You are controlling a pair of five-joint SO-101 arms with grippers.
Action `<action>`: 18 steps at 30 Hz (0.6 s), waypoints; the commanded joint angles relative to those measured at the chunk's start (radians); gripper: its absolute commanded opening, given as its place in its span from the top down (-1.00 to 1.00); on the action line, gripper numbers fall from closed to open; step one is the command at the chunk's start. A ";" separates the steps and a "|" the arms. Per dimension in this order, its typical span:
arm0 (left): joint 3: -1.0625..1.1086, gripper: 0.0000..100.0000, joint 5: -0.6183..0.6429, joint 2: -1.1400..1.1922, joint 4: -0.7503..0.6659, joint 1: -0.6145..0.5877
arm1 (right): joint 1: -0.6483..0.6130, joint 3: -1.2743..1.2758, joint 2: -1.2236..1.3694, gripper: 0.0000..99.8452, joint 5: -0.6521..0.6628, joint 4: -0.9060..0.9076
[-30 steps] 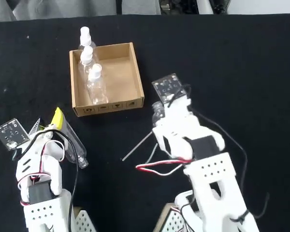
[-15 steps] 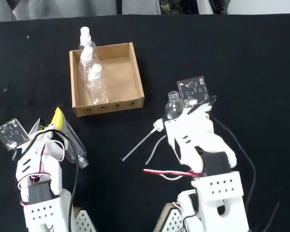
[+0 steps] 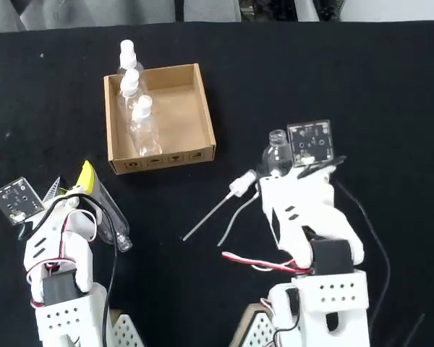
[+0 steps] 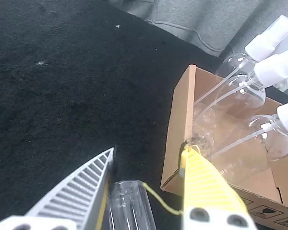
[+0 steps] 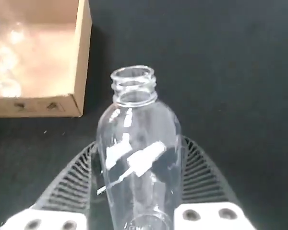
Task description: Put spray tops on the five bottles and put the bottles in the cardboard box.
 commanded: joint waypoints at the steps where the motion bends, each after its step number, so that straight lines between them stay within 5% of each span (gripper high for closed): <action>1: 0.024 0.58 -0.008 -0.008 0.002 -0.004 | 0.028 0.021 -0.042 0.85 -0.014 -0.072; 18: 0.024 0.58 -0.008 -0.005 0.002 -0.001 | 0.052 0.139 -0.303 0.85 -0.014 -0.092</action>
